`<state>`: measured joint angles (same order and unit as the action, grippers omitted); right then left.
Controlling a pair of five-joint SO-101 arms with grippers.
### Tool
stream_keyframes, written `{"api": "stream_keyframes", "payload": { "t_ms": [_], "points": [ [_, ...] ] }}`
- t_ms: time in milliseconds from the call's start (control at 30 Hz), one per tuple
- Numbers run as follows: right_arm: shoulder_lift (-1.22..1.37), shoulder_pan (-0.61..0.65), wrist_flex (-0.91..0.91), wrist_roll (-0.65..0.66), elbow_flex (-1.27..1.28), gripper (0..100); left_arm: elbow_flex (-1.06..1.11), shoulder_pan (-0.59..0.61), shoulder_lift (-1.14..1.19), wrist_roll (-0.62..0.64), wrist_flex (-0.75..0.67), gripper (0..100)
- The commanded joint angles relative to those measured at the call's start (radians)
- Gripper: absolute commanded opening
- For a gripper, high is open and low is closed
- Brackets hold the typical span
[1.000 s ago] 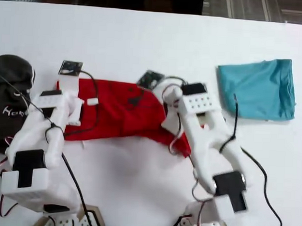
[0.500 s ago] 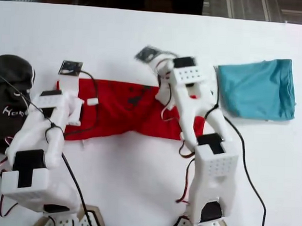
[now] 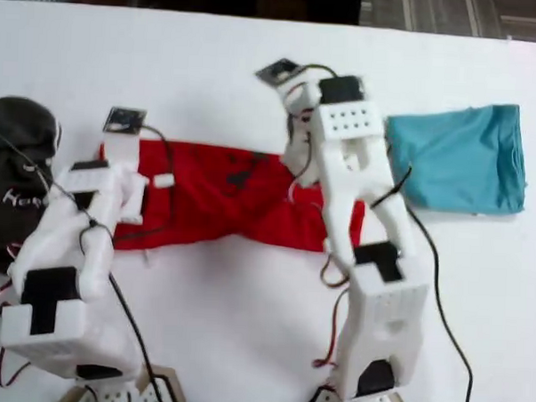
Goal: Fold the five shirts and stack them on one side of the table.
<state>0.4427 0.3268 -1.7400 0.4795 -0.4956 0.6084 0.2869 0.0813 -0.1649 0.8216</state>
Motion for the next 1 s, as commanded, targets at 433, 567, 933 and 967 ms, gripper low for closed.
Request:
{"api": "stream_keyframes", "payload": {
  "t_ms": [433, 567, 933, 967],
  "points": [
    [-0.183, 0.134, 0.493, -0.072, 0.451, 2.2, 0.002, 0.009, -0.028, 0.006, -0.021, 3],
    [-0.153, 0.139, 0.664, -0.164, 0.453, 2.2, 0.002, 0.008, -0.028, 0.006, -0.021, 3],
    [-0.091, 0.133, 0.656, -0.169, 0.446, 2.2, 0.002, 0.009, -0.028, 0.006, -0.021, 3],
    [-0.114, 0.131, 0.656, -0.169, 0.446, 2.2, 0.002, 0.009, -0.028, 0.006, -0.021, 3]
  ]
}}
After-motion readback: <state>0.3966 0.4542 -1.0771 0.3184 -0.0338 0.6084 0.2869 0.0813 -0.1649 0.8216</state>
